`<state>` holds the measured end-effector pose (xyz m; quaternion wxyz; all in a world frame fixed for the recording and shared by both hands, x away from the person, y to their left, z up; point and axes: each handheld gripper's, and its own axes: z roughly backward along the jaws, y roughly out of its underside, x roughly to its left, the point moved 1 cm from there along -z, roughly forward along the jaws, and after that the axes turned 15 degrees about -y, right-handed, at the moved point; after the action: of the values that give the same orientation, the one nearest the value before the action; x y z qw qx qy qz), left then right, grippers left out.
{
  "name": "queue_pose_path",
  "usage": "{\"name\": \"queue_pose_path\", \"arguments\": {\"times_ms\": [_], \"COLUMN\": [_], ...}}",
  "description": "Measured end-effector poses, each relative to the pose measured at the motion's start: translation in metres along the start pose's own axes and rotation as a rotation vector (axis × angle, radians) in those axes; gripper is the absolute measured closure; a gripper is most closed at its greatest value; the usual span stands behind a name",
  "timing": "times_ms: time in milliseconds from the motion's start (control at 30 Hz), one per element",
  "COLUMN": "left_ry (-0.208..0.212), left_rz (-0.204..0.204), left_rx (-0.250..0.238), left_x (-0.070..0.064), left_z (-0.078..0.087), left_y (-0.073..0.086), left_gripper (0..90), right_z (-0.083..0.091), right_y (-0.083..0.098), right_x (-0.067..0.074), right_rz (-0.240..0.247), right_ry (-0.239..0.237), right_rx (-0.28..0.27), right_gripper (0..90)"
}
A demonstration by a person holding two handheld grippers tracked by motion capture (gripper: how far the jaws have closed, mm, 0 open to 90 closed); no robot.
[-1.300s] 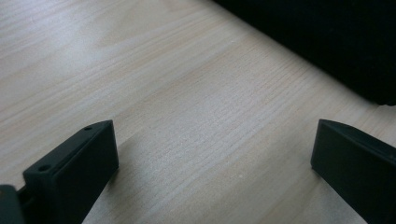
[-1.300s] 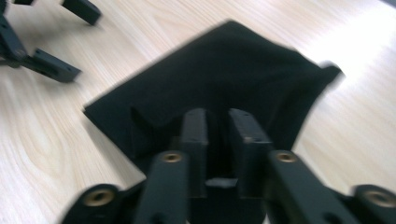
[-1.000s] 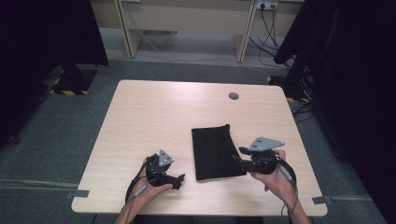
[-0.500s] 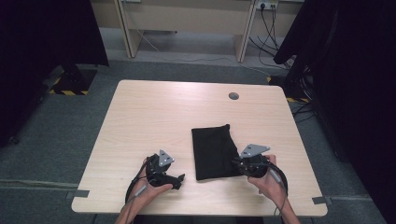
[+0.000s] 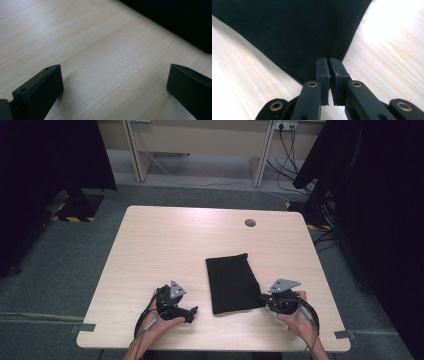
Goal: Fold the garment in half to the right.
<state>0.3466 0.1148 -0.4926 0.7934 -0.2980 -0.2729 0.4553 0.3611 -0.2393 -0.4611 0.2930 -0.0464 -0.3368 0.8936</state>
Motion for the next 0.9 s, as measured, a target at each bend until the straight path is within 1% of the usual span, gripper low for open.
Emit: {"name": "queue_pose_path", "arguments": {"times_ms": [33, 100, 133, 167, 200, 267, 300, 367, 433, 500, 567, 633, 700, 733, 767, 900], "left_ry": [0.000, 0.000, 0.000, -0.001, 0.000, -0.001, -0.002, 0.000, -0.004, -0.012, -0.011, -0.005, -0.001, -0.006, -0.008, -0.012], "left_rz": [0.000, 0.000, 0.000, -0.001, 0.001, 0.001, 0.002, 0.001, 0.003, 0.010, 0.008, 0.006, 0.002, 0.001, 0.009, 0.010], "left_rx": [0.000, 0.000, 0.000, -0.001, 0.000, 0.000, 0.000, 0.001, 0.001, 0.003, 0.002, 0.001, 0.000, 0.003, 0.003, 0.004], "left_x": [0.000, 0.000, 0.000, 0.000, 0.000, 0.000, 0.000, 0.000, 0.002, 0.004, 0.006, 0.009, 0.015, 0.018, 0.021, 0.027], "left_z": [0.000, 0.000, 0.000, 0.000, 0.000, 0.000, 0.000, 0.000, 0.000, 0.001, 0.002, 0.003, 0.004, 0.004, 0.004, 0.004], "left_y": [0.000, 0.000, 0.000, 0.000, 0.000, 0.000, 0.000, 0.000, 0.001, 0.002, 0.003, 0.005, 0.007, 0.008, 0.008, 0.010], "left_gripper": [0.0, 0.0, 0.0, 0.0, 0.0, 0.0, 0.0, 0.0, 0.0, 0.0, 0.0, 0.0, 0.0, 0.0, 0.0, 0.0], "right_z": [0.000, 0.006, 0.010, 0.016, 0.021, 0.026, 0.025, 0.016, 0.002, -0.012, -0.023, -0.035, -0.042, -0.045, -0.046, -0.052], "right_y": [0.001, -0.002, -0.005, -0.009, -0.015, -0.028, -0.035, -0.046, -0.054, -0.058, -0.059, -0.057, -0.053, -0.051, -0.050, -0.050], "right_x": [-0.003, -0.007, -0.007, -0.007, -0.006, -0.002, 0.000, 0.004, 0.008, 0.010, 0.008, 0.004, 0.002, 0.002, 0.002, 0.002], "right_rz": [-0.014, -0.026, -0.040, -0.039, -0.017, 0.009, 0.023, 0.048, 0.068, 0.055, 0.032, 0.000, -0.015, -0.018, -0.021, -0.028], "right_ry": [0.002, 0.035, 0.045, 0.055, 0.064, 0.054, 0.043, 0.006, -0.024, -0.050, -0.066, -0.072, -0.079, -0.080, -0.077, -0.069], "right_rx": [-0.006, -0.014, -0.037, -0.067, -0.103, -0.148, -0.151, -0.151, -0.143, -0.142, -0.134, -0.114, -0.092, -0.086, -0.089, -0.093], "right_gripper": [85.0, 77.7, 73.2, 68.4, 65.8, 60.8, 57.8, 54.2, 49.7, 45.7, 42.3, 38.8, 37.2, 36.6, 36.3, 35.2]}}
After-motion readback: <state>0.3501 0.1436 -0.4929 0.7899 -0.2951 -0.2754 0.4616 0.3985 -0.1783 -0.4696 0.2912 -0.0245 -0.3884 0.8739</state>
